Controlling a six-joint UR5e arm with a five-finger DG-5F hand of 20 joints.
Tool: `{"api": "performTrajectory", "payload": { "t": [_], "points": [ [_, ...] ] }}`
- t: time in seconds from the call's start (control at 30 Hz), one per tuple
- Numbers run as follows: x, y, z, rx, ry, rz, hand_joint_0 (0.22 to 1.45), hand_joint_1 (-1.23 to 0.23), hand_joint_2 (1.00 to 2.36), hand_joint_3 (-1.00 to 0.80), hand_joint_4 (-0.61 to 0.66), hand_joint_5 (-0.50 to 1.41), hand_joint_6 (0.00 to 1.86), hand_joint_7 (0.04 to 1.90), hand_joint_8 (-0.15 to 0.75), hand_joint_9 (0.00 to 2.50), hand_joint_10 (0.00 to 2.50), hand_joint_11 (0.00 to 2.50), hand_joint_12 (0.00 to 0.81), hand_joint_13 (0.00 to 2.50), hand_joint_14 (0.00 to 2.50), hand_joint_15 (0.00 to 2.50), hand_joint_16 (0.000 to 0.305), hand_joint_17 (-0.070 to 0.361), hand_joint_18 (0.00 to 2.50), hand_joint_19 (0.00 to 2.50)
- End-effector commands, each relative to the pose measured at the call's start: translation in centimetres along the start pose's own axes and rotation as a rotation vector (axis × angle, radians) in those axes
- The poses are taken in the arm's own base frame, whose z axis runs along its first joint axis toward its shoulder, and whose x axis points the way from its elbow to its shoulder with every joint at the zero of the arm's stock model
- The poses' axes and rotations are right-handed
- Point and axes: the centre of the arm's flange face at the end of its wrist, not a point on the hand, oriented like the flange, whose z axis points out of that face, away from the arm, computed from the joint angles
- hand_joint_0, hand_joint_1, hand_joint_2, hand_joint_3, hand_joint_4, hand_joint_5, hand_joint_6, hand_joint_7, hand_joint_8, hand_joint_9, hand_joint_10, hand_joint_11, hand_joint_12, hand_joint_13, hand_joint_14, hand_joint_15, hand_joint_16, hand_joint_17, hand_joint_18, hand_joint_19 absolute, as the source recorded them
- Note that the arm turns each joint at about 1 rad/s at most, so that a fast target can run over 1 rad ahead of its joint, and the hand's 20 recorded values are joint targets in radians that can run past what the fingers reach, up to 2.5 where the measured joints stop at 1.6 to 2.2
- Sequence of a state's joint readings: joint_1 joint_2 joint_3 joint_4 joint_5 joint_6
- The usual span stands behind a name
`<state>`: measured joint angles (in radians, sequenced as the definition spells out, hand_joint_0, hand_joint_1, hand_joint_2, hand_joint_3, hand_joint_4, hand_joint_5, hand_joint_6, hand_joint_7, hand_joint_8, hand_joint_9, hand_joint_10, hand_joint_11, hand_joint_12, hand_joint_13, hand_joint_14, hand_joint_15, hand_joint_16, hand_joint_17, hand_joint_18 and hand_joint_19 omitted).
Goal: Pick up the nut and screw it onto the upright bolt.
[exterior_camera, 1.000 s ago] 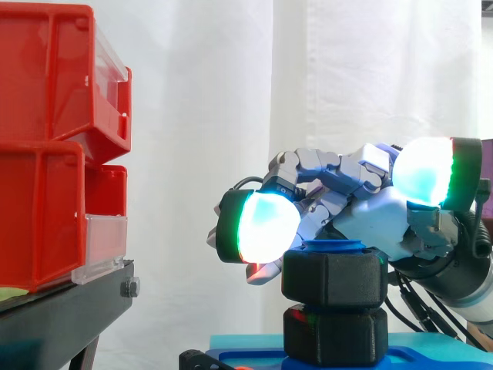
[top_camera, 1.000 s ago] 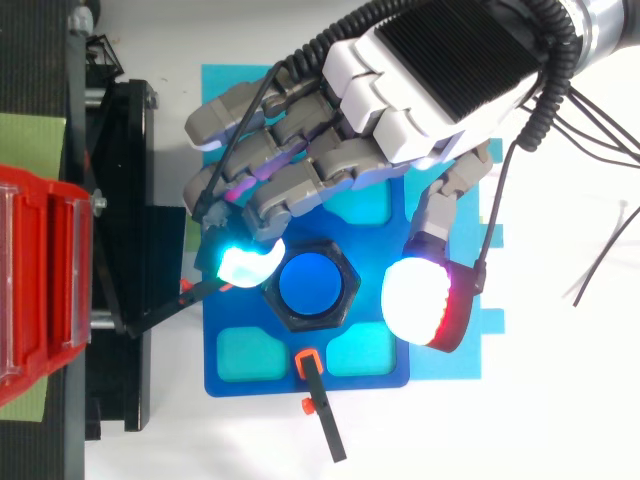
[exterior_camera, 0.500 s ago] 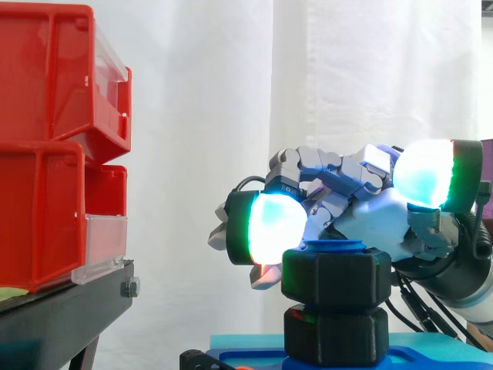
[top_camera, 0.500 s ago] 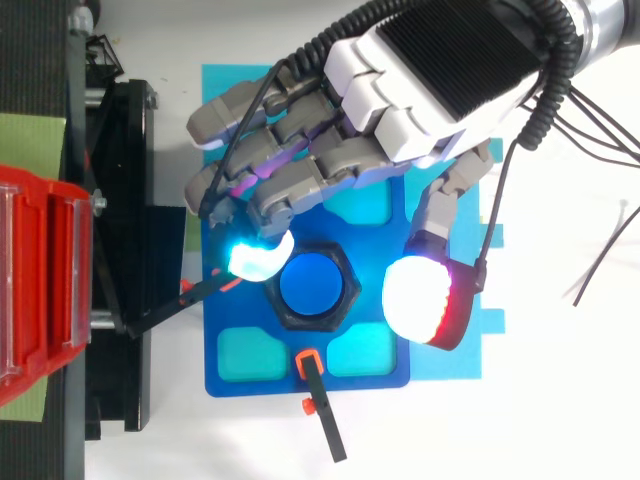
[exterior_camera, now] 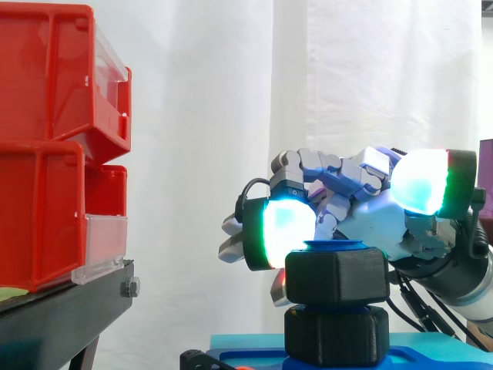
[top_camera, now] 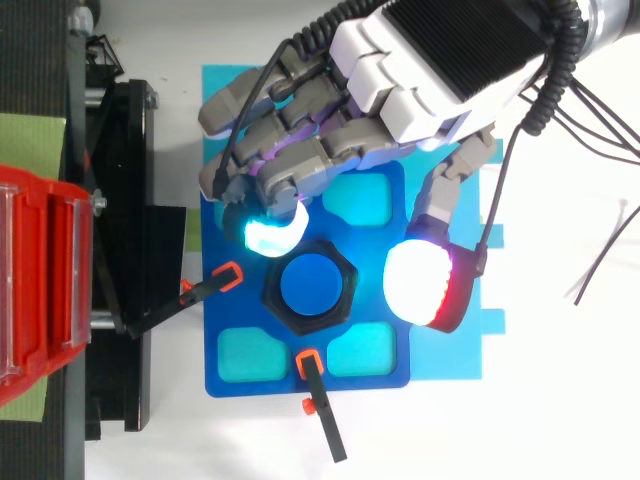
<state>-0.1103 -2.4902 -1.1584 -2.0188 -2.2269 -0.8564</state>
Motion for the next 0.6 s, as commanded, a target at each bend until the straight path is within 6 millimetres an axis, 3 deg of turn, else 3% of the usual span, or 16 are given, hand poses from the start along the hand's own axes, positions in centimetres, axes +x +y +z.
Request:
{"api": "performTrajectory", "payload": {
  "t": [0.0, 0.27, 0.4, 0.57],
  "points": [
    [-0.2, -0.2, -0.2, 0.001, 0.0, 0.001, 0.54, -0.21, 1.0, -0.5, 0.14, 0.03, 0.5, 1.46, 0.233, 1.25, 0.0, 0.08, 0.198, 0.77, 0.0, 0.0, 0.02, 0.046, 0.53, 0.12],
    [-0.8, -0.7, -0.9, 0.004, 0.001, 0.013, 0.54, -0.22, 1.0, -0.5, 0.12, 0.04, 0.54, 1.4, 0.229, 1.35, 0.0, 0.1, 0.153, 0.83, 0.0, 0.0, 0.012, 0.027, 0.56, 0.05],
    [-1.3, -0.9, -0.9, 0.005, -0.004, 0.016, 0.55, -0.25, 1.0, -0.5, 0.08, 0.04, 0.63, 1.18, 0.201, 1.49, 0.0, 0.12, 0.103, 0.91, 0.0, 0.0, 0.003, 0.006, 0.58, 0.0],
    [-2.2, -1.2, -0.9, -0.008, -0.006, 0.012, 0.55, -0.28, 1.0, -0.5, 0.02, 0.05, 0.67, 1.08, 0.172, 1.57, 0.01, 0.15, 0.079, 0.97, 0.0, 0.0, 0.001, -0.003, 0.62, 0.0]
  ]
}}
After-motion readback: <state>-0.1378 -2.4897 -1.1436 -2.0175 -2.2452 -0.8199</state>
